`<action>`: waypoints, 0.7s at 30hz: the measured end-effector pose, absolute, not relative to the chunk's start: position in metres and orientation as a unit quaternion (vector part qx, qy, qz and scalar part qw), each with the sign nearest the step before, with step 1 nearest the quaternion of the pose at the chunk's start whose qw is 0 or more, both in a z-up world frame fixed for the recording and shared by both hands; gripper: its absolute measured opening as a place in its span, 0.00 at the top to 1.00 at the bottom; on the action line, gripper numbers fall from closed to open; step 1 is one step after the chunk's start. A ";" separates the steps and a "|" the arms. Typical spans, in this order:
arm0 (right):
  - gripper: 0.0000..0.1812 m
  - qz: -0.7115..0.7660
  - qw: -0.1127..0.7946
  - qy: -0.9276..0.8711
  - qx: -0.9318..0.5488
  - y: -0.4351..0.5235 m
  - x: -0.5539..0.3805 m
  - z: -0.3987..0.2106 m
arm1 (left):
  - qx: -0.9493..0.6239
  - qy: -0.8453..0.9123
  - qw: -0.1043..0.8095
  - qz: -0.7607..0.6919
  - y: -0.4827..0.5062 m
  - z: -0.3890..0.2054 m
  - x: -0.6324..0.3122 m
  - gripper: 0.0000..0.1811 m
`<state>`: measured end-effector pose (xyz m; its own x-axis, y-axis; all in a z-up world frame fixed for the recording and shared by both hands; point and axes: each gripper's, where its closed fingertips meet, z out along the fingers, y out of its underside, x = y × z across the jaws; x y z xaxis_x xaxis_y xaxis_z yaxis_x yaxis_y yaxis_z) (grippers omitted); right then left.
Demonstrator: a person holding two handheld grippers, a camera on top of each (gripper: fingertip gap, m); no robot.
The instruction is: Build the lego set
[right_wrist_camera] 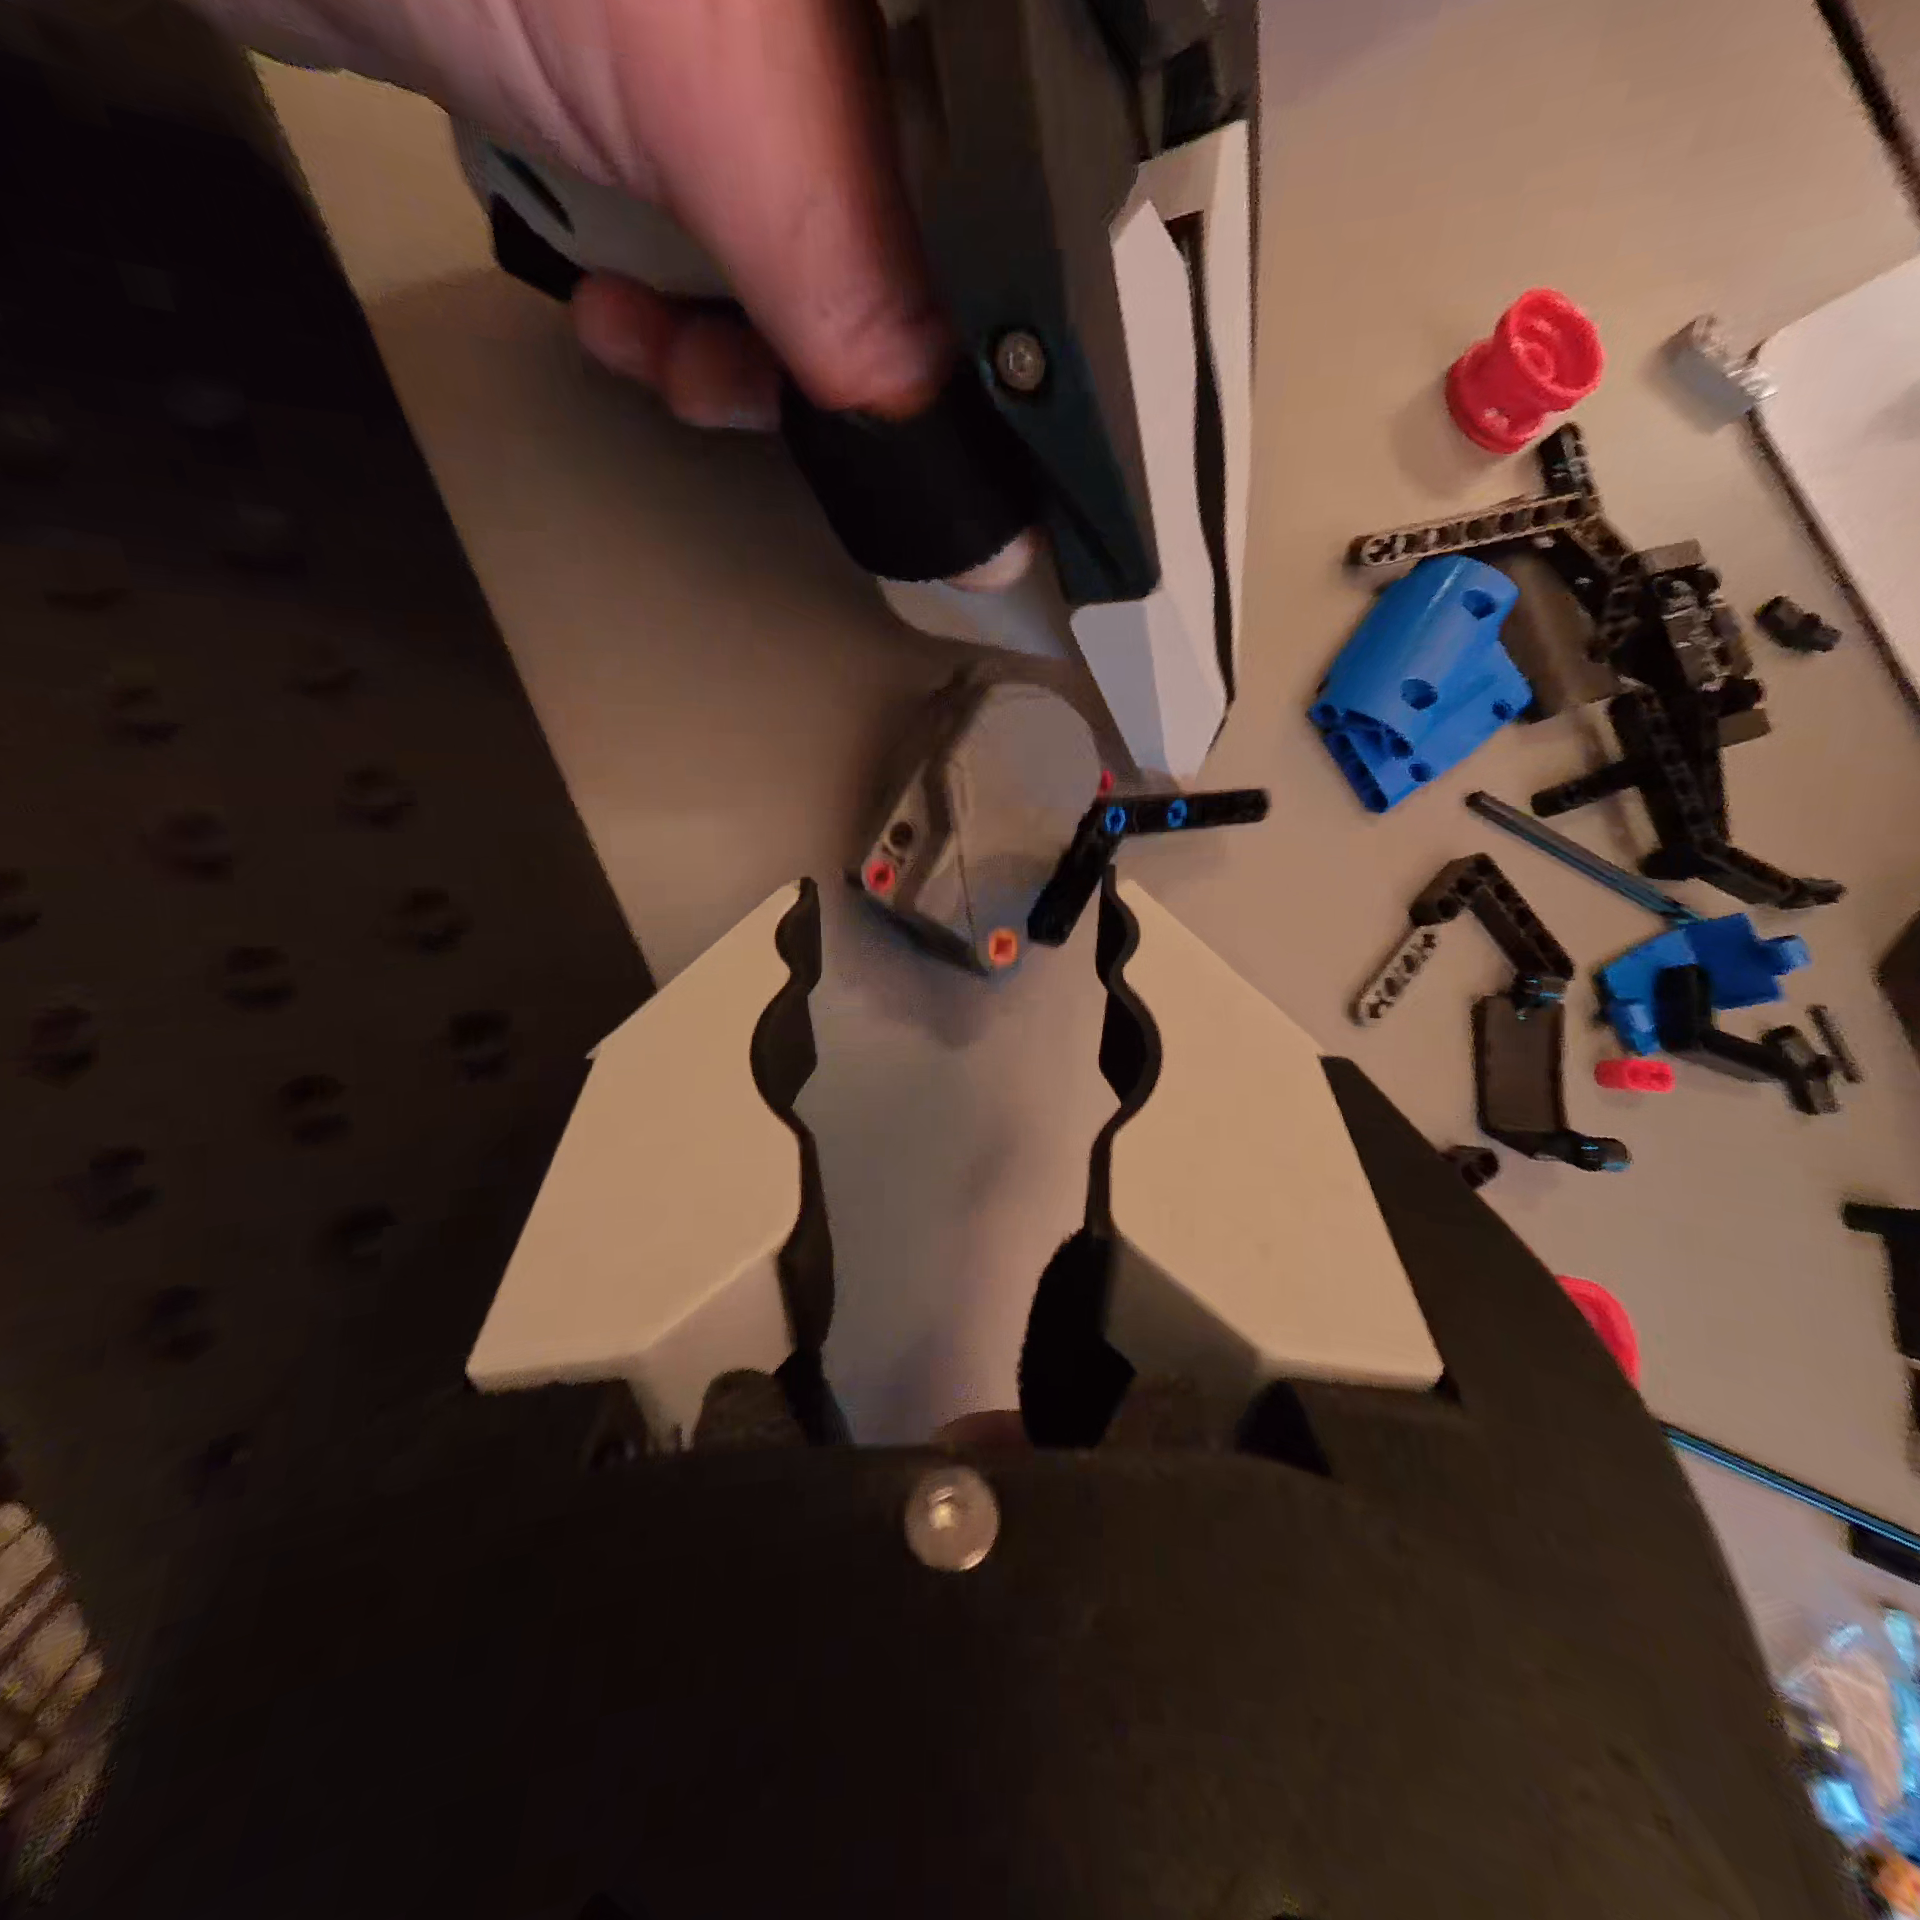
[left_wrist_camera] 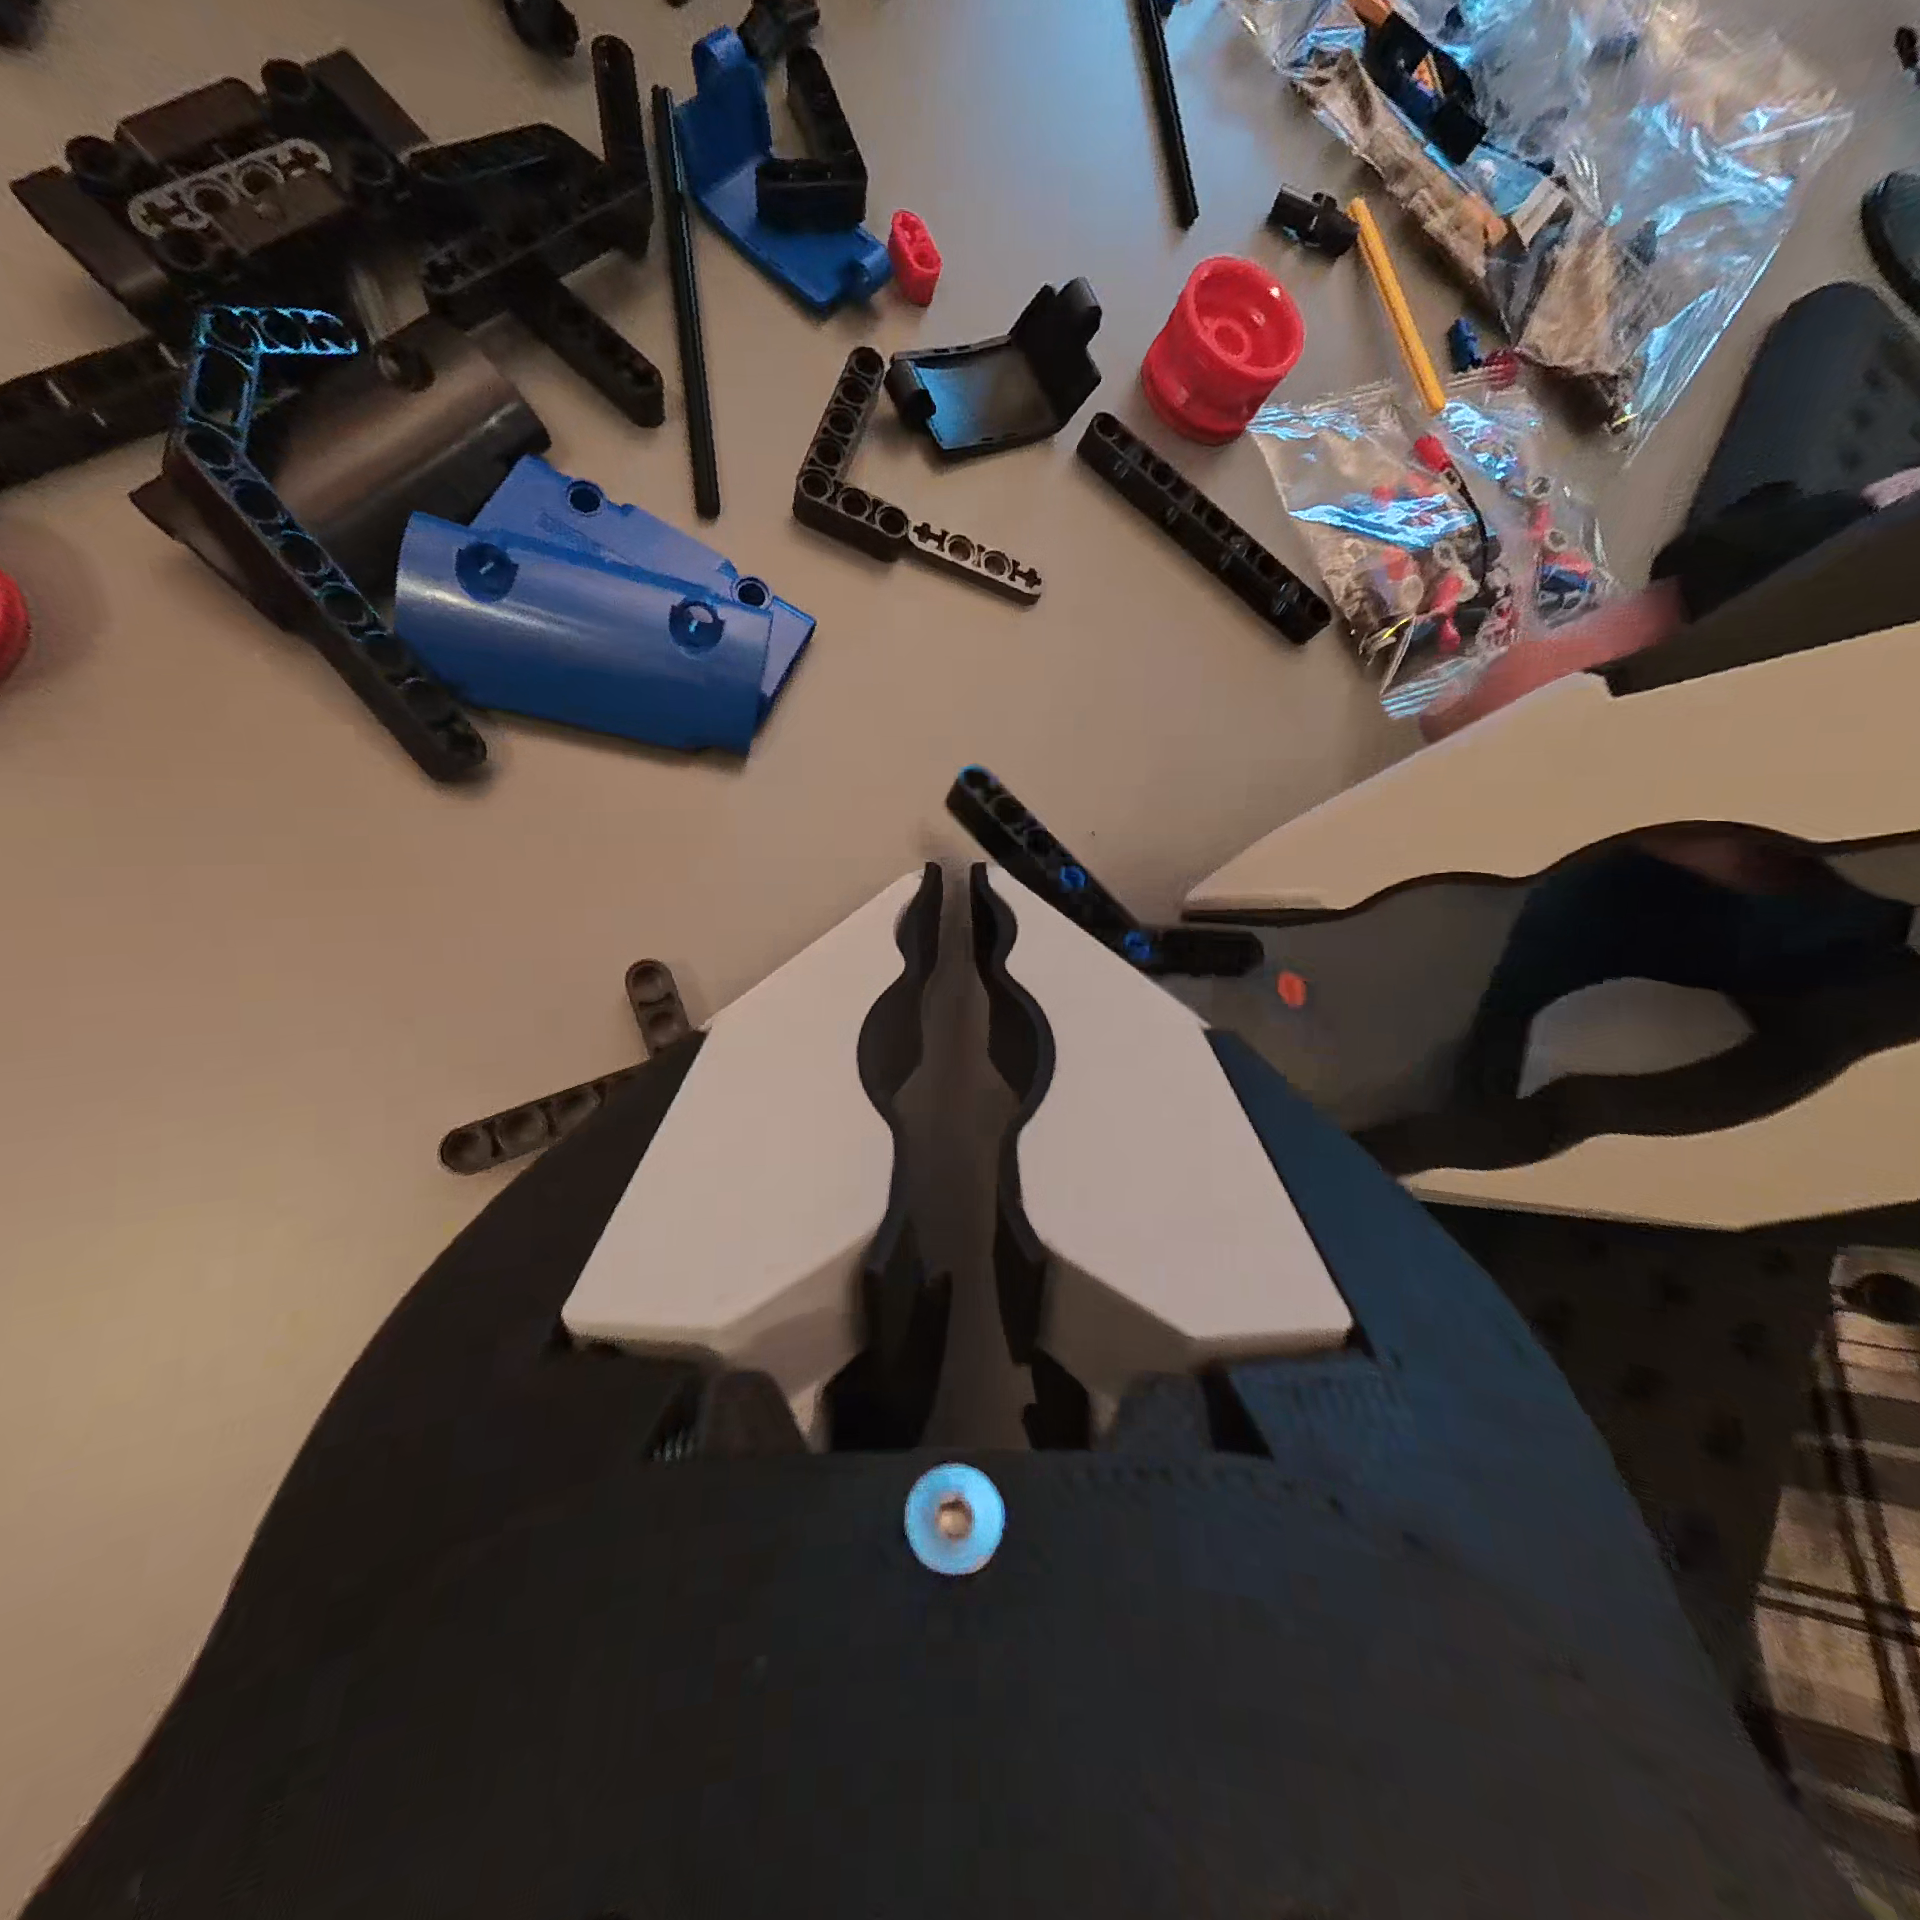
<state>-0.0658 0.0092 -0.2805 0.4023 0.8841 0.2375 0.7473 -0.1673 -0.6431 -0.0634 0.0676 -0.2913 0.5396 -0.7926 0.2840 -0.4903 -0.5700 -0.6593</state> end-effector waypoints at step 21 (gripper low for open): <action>0.71 0.074 0.421 -0.469 -0.773 0.055 0.069 -0.226 | -0.770 0.422 0.392 -0.274 0.084 -0.248 -0.055 0.92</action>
<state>0.0688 0.0553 -0.2262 0.5484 0.7874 0.2814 0.6633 -0.2047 -0.7199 -0.0547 0.0839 -0.2482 0.4944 -0.8644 0.0912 -0.4348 -0.3368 -0.8352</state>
